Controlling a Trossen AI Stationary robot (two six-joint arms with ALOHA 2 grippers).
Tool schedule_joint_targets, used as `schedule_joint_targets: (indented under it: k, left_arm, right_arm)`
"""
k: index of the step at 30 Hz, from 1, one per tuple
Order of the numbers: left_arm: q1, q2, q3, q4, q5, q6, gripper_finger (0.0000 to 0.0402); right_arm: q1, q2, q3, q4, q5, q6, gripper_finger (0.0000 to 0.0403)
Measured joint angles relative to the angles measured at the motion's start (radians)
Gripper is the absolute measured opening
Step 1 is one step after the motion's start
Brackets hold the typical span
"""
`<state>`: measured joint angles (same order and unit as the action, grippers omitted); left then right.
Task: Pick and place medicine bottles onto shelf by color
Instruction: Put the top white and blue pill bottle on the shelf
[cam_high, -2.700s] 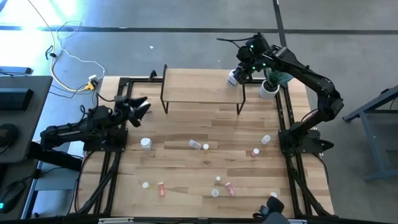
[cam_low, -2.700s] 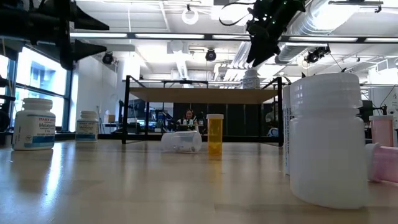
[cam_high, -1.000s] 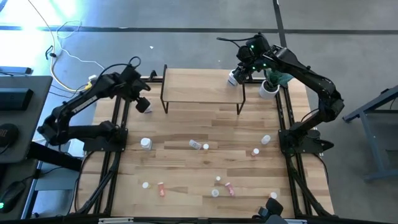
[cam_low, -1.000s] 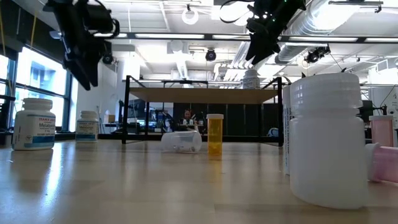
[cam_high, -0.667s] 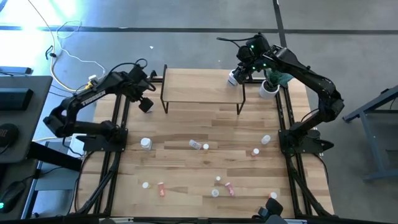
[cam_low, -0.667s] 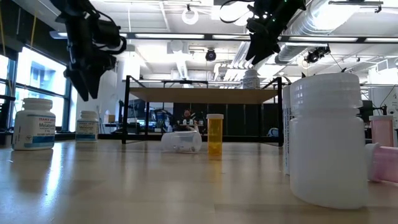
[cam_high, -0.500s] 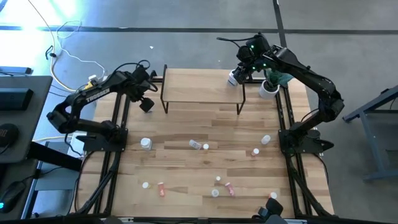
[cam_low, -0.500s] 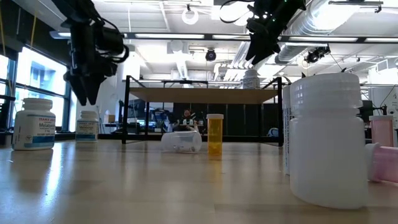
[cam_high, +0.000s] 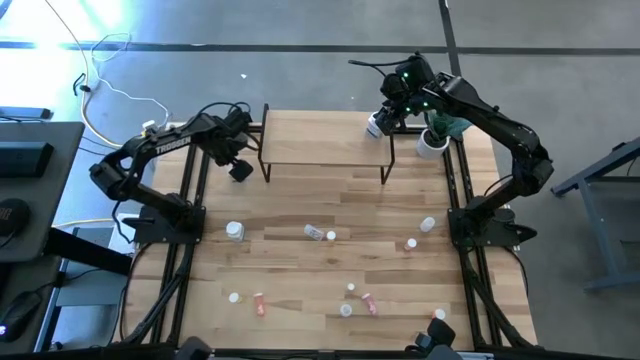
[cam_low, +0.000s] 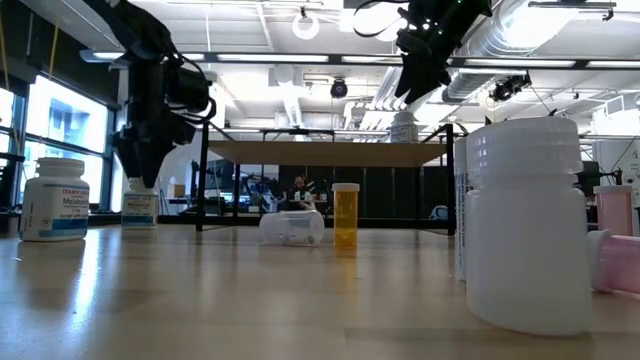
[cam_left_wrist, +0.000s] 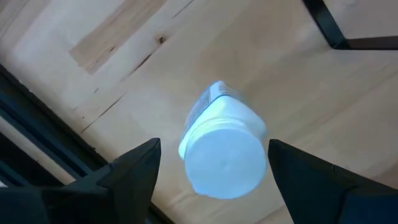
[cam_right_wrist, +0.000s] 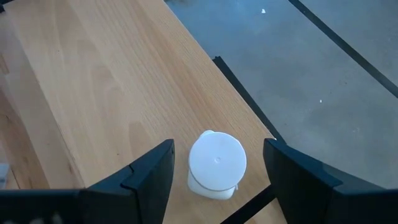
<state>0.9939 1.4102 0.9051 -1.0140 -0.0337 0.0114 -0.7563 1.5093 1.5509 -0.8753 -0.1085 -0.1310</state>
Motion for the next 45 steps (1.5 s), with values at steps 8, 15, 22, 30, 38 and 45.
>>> schedule_joint_targets:
  k: [8,15,22,30,38,45]
  left_arm:
    - [0.000,0.008,0.000,0.007,0.040,0.037,0.0208]
    - [0.000,0.008,0.000,0.009,0.041,0.036,0.0156]
    - [0.000,-0.007,0.000,0.003,0.041,0.002,0.0162]
    - [0.000,-0.038,0.000,-0.047,0.041,-0.019,0.0163]
    - [0.000,-0.076,0.000,-0.085,0.041,-0.053,0.0163]
    - [0.000,-0.090,0.103,-0.193,0.025,-0.063,0.0163]
  right_arm:
    - [0.000,0.000,0.000,0.000,0.000,0.000,0.0236]
    - [0.000,0.000,0.000,0.000,0.000,0.000,0.0236]
    - [0.000,0.000,0.000,0.000,0.001,0.001,0.0236]
    - [0.000,0.000,0.000,0.001,0.001,0.001,0.0236]
    - [0.000,0.000,0.000,0.004,0.001,0.001,0.0236]
    - [0.000,0.000,0.000,0.005,0.004,0.001,0.0236]
